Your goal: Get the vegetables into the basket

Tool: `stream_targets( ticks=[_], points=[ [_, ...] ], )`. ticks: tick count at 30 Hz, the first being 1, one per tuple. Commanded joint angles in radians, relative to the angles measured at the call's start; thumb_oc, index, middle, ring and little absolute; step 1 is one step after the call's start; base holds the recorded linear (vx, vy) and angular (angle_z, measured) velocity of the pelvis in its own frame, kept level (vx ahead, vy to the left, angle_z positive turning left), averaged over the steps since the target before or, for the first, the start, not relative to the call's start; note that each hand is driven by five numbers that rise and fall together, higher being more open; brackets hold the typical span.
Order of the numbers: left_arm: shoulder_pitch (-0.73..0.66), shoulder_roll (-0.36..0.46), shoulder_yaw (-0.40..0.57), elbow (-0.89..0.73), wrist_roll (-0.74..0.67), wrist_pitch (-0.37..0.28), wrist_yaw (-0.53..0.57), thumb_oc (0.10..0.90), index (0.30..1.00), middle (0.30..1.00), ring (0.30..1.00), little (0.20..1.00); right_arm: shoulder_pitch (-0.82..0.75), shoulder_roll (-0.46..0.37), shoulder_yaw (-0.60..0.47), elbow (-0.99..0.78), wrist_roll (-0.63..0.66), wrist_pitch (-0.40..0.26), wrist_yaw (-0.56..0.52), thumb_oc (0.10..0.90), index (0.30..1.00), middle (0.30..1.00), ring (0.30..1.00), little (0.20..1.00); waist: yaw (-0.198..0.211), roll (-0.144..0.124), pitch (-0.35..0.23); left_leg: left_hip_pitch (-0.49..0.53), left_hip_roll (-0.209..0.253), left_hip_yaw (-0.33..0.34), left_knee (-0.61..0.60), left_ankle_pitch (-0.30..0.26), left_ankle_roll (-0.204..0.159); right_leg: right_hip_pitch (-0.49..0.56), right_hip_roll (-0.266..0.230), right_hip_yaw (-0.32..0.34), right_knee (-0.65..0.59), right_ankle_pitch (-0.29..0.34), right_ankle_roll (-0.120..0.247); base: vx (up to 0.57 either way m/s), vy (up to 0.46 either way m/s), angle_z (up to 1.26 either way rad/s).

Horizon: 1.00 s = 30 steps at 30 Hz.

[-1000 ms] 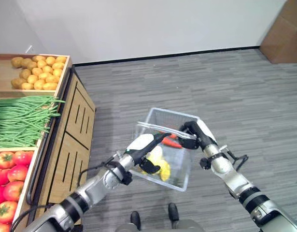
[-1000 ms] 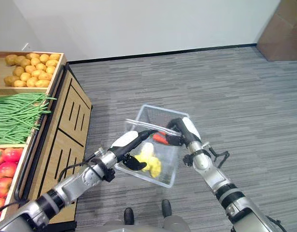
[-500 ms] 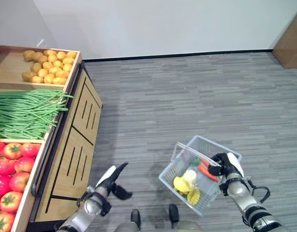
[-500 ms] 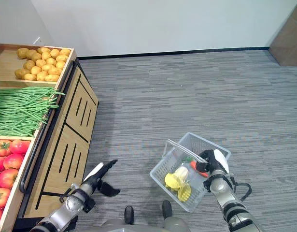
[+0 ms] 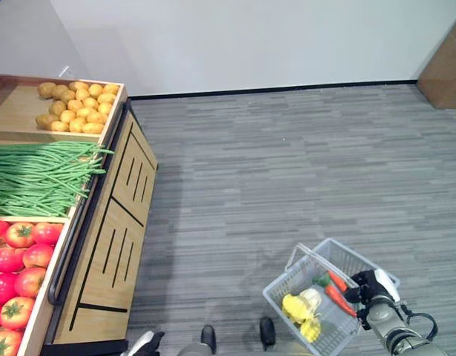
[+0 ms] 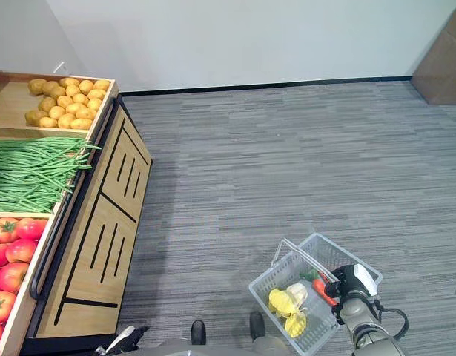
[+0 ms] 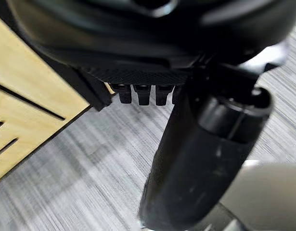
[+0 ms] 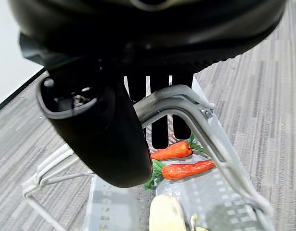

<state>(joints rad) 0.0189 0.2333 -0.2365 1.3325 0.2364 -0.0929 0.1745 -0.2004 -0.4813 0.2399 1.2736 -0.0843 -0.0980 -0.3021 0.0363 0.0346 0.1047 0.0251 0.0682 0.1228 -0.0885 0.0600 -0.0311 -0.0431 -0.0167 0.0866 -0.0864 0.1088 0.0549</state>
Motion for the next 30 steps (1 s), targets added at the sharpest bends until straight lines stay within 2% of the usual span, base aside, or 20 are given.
stream_targets(
  ticks=[1, 10, 11, 12, 25, 30],
  points=[
    [-0.027, 0.024, -0.001, 0.03, -0.094, 0.006, 0.007, 0.9, 1.0, 1.0, 1.0, 1.0, -0.108, -0.075, -0.017, 0.017, -0.033, -0.024, -0.028, 0.4, 0.3, 0.3, 0.3, 0.3, 0.015, -0.062, -0.049, -0.025, 0.025, -0.023, 0.001, 0.002, -0.034, 0.006, -0.084, 0.01, -0.001, -0.005, 0.076, 0.0, 0.0, 0.0],
    [-0.028, 0.007, 0.022, 0.039, -0.158, 0.011, 0.006, 0.9, 1.0, 1.0, 1.0, 1.0, -0.127, -0.094, -0.006, 0.071, -0.06, -0.007, -0.017, 0.408, 0.311, 0.311, 0.311, 0.311, 0.022, -0.055, -0.036, -0.042, 0.03, -0.038, 0.001, 0.011, -0.038, -0.003, -0.079, 0.001, -0.001, -0.006, 0.07, 0.01, -0.017, 0.01],
    [-0.029, 0.006, 0.02, 0.039, -0.157, 0.011, 0.006, 0.9, 1.0, 1.0, 1.0, 1.0, -0.127, -0.096, -0.008, 0.076, -0.061, -0.005, -0.017, 0.582, 0.555, 0.555, 0.555, 0.555, 0.023, -0.055, -0.035, -0.042, 0.03, -0.039, 0.001, 0.011, -0.038, -0.003, -0.078, 0.002, -0.001, -0.006, 0.07, 0.02, -0.025, 0.06],
    [-0.029, 0.006, 0.017, 0.04, -0.153, 0.011, 0.006, 0.9, 1.0, 1.0, 1.0, 1.0, -0.129, -0.098, -0.008, 0.09, -0.064, -0.002, -0.013, 0.9, 1.0, 1.0, 1.0, 1.0, 0.024, -0.054, -0.033, -0.042, 0.031, -0.04, 0.001, 0.011, -0.038, -0.004, -0.078, 0.001, -0.001, -0.006, 0.069, 0.02, -0.023, 0.05],
    [-0.033, -0.005, -0.007, 0.038, -0.148, 0.011, 0.008, 0.9, 1.0, 1.0, 1.0, 1.0, -0.123, -0.099, -0.022, 0.14, -0.07, 0.011, -0.025, 0.9, 1.0, 1.0, 1.0, 1.0, 0.026, -0.051, -0.035, -0.037, 0.03, -0.044, 0.001, 0.005, -0.039, 0.002, -0.075, -0.005, -0.001, -0.013, 0.068, 0.01, -0.005, 0.01],
    [-0.036, -0.009, -0.007, 0.04, -0.146, 0.012, 0.011, 0.9, 1.0, 1.0, 1.0, 1.0, -0.097, -0.071, -0.025, 0.13, -0.059, 0.004, -0.024, 0.9, 1.0, 1.0, 1.0, 1.0, 0.022, -0.054, -0.04, -0.03, 0.028, -0.042, 0.001, 0.0, -0.037, 0.007, -0.077, -0.003, -0.001, -0.013, 0.068, 0.0, 0.0, 0.0]
  ],
)
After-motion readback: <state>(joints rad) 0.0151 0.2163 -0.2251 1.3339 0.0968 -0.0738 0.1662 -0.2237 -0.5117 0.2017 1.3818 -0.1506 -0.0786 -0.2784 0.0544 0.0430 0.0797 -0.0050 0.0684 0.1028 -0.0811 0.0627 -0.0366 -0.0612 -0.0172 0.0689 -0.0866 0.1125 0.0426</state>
